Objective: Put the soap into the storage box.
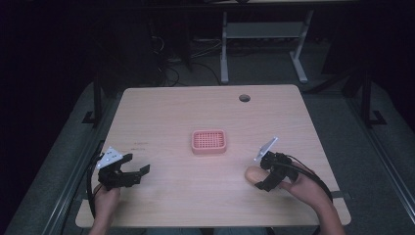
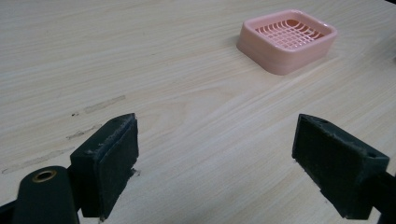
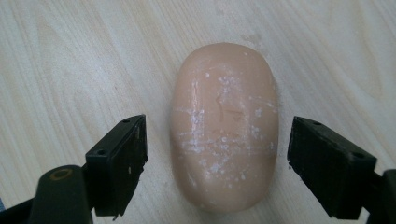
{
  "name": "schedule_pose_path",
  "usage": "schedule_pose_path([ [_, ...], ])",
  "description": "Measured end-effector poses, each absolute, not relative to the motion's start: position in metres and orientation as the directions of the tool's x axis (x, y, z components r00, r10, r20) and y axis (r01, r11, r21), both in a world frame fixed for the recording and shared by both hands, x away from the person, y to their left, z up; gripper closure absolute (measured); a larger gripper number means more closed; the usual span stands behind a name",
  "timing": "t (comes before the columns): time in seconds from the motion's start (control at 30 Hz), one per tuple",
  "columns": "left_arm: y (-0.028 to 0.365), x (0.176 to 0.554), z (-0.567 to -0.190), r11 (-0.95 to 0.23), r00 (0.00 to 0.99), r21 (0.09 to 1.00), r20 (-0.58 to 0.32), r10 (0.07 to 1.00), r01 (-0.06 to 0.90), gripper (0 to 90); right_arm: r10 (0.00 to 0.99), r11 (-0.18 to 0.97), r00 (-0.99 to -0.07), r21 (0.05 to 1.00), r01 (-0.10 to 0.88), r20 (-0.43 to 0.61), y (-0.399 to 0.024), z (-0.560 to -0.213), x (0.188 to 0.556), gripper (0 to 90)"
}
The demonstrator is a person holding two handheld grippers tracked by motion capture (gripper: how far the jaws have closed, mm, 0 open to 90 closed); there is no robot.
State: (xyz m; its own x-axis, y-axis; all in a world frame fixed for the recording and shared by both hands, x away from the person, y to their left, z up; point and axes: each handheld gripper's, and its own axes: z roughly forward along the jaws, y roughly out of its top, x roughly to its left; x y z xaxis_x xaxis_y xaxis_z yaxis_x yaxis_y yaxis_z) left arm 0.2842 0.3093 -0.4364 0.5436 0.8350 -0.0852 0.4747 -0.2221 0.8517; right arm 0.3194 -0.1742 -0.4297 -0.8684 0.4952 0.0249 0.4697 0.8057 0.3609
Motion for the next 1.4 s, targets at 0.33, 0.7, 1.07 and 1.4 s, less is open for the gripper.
schedule_pose_path([
  [0.33, 0.309, 0.284, -0.437, -0.222, 0.544, 0.852, -0.086, 0.835, 0.475, 14.3, 0.489, 0.823, -0.872, 0.319, 0.469, 0.023, -0.168, -0.437, 0.324, 19.8],
  [0.7, 0.309, 0.284, -0.437, -0.221, 0.544, 0.852, -0.086, 0.835, 0.475, 14.2, 0.484, 0.837, -0.875, 0.286, 0.467, 0.011, -0.162, -0.442, 0.328, 21.9],
  [1.07, 0.31, 0.284, -0.436, -0.218, 0.543, 0.854, -0.087, 0.835, 0.473, 14.3, 0.478, 0.854, -0.878, 0.237, 0.463, -0.007, -0.156, -0.445, 0.331, 25.7],
  [1.4, 0.31, 0.284, -0.436, -0.215, 0.541, 0.854, -0.09, 0.836, 0.475, 14.2, 0.479, 0.85, -0.877, 0.242, 0.469, 0.017, -0.157, -0.445, 0.332, 30.7],
])
